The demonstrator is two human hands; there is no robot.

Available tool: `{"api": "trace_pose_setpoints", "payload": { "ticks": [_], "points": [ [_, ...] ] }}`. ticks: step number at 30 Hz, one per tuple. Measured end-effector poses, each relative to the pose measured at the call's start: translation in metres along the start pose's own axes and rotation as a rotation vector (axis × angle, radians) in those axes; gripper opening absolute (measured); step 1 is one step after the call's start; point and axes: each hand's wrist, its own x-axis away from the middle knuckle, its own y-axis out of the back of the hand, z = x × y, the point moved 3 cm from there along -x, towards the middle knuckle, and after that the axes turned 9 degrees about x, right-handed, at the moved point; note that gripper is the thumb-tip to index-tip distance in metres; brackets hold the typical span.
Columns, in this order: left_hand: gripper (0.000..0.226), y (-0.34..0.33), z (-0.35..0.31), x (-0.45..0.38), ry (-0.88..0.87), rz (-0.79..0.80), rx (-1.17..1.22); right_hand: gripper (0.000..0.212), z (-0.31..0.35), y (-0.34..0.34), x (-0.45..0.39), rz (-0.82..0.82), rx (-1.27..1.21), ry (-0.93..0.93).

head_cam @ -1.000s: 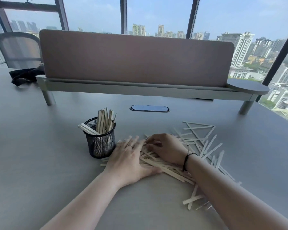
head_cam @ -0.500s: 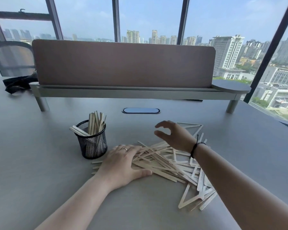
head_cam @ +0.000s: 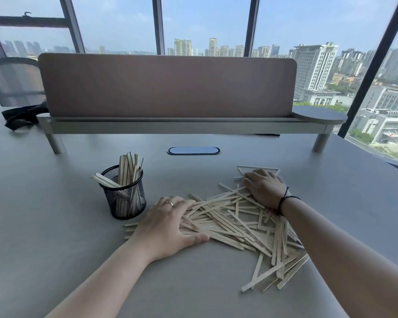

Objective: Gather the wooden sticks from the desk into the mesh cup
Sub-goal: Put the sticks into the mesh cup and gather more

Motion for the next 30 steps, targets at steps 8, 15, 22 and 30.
{"api": "trace_pose_setpoints", "payload": {
  "ticks": [8,15,22,30],
  "points": [
    [0.109,0.0,-0.001,0.0,0.007,-0.005,-0.032,0.037,0.005,0.006,0.031,-0.157,-0.01,-0.011],
    [0.109,-0.001,-0.004,0.002,0.004,0.01,-0.036,0.052,0.011,0.016,0.066,-0.078,-0.125,0.054],
    [0.11,-0.005,-0.014,0.004,-0.045,0.037,-0.044,0.104,0.04,0.014,0.088,0.032,-0.181,0.228],
    [0.092,-0.002,-0.033,0.001,-0.134,0.079,-0.065,0.07,0.051,0.009,0.077,-0.058,-0.278,0.264]
  ]
}}
